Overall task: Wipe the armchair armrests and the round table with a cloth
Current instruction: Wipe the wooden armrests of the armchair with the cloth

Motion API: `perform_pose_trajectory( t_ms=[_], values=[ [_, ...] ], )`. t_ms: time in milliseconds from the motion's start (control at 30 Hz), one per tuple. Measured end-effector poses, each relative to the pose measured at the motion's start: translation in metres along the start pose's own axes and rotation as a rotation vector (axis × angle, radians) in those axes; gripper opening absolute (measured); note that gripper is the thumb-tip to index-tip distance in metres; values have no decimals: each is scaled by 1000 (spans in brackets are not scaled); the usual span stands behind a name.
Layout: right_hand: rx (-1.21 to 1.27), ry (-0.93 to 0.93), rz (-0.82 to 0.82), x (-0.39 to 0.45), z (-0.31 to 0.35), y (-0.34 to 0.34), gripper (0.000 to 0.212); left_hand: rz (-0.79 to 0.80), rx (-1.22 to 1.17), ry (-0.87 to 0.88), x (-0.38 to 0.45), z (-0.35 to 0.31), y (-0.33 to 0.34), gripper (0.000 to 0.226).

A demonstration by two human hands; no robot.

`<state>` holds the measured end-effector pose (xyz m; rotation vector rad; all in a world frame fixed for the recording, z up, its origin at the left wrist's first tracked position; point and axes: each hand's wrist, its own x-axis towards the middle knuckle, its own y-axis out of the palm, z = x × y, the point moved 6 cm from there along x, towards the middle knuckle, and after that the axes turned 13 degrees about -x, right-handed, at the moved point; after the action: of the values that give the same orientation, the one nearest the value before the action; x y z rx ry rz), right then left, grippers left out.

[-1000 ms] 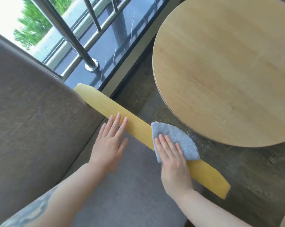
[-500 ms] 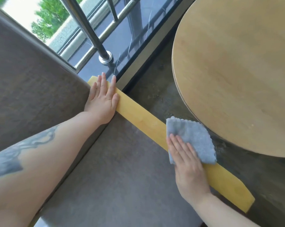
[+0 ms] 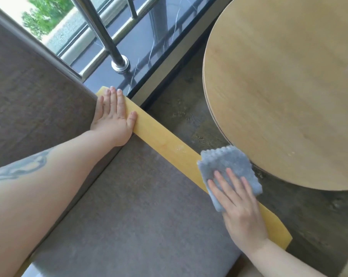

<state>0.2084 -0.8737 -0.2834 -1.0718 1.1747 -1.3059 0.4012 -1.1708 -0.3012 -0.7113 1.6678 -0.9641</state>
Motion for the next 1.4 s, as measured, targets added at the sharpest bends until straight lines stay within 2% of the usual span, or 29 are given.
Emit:
perform_pose_trajectory(
  t_ms=[100, 267, 333, 400, 433, 533, 600, 667, 767, 900, 1000, 1067, 1133, 1200, 1333, 1400],
  values=[
    [-28, -21, 60, -8, -5, -4, 72, -78, -54, 12, -5, 0, 4, 66],
    [-39, -240, 101, 96, 53, 5, 65, -159, -145, 24, -19, -7, 14, 62],
    [-3, -124, 145, 111, 39, 8, 68, -146, -157, 29, -23, -8, 16, 62],
    [49, 53, 195, 80, 15, 6, 74, -133, -178, 16, -25, -8, 16, 62],
    [56, 95, 164, 56, 10, 1, 73, -129, -198, 6, -25, -9, 16, 62],
    [57, -37, 134, 13, 30, -4, 65, -134, -307, -26, -23, -14, 17, 61],
    [47, -243, 179, 37, 62, 4, 61, -150, -377, -51, -25, -18, 18, 61],
    [55, -323, 173, 82, 88, 8, 57, -161, -398, -57, -28, -20, 20, 61],
    [54, -166, 118, 124, 72, 6, 61, -162, -392, -23, -35, -19, 20, 60],
    [59, -18, 147, 57, 31, 2, 65, -153, -448, -18, -46, -20, 20, 58],
    [-7, -183, 248, 21, 53, 8, 59, -162, -388, -27, -59, -35, 31, 63],
    [-20, -228, 232, 49, 66, 11, 58, -134, -380, -50, -62, -46, 41, 68],
    [-42, -204, 178, 83, 64, 8, 65, -124, -398, -77, -60, -52, 44, 73],
    [-28, -163, 196, 80, 41, 5, 68, -118, -408, -93, -59, -55, 44, 77],
    [0, 58, 214, -9, 10, -3, 66, -123, -432, -77, -71, -61, 52, 75],
    [8, 6, 230, -30, 29, 2, 65, -140, -437, -55, -79, -72, 61, 72]
  ],
)
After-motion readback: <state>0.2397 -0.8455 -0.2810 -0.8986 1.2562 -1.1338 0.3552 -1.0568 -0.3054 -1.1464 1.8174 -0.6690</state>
